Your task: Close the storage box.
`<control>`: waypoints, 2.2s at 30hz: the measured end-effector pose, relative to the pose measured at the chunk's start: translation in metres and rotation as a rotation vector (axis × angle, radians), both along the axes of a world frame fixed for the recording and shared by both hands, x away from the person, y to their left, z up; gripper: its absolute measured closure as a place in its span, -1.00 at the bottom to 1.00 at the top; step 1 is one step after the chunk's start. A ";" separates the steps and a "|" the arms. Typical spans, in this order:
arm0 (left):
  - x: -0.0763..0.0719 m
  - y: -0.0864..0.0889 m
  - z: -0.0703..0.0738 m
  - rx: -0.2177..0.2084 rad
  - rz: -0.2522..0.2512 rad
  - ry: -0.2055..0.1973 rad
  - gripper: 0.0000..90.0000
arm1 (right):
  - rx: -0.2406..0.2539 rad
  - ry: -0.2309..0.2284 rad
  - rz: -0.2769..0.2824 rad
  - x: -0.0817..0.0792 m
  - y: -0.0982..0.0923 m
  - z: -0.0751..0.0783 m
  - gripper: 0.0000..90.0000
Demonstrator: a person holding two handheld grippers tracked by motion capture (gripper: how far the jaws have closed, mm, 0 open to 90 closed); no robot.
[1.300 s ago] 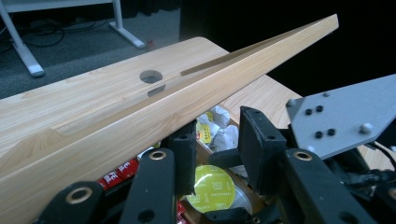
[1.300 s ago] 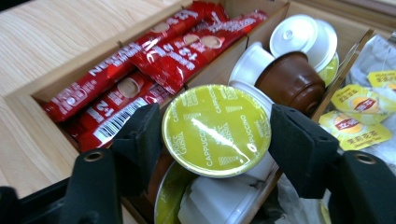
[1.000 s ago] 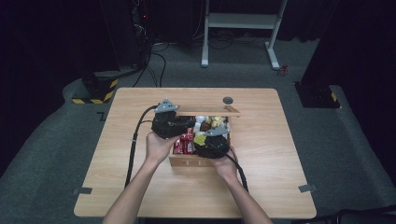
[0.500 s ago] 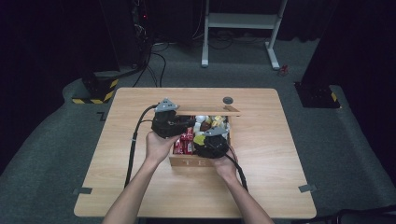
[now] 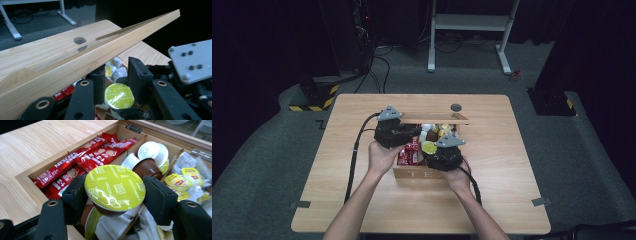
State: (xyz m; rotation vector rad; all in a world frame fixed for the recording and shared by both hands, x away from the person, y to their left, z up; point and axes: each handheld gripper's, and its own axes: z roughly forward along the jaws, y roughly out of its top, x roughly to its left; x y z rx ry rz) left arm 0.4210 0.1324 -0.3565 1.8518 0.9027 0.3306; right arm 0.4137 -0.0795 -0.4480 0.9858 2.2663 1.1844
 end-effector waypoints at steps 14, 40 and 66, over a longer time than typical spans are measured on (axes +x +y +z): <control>-0.001 0.000 -0.002 -0.004 0.002 -0.005 0.54 | 0.039 0.004 -0.026 -0.004 -0.025 0.009 -0.15; -0.004 0.000 -0.005 0.004 -0.007 -0.003 0.55 | 0.048 -0.014 -0.068 -0.013 -0.068 0.018 -0.15; -0.004 0.001 -0.005 0.002 0.002 0.000 0.58 | 0.086 0.010 -0.231 -0.007 -0.135 0.000 -0.15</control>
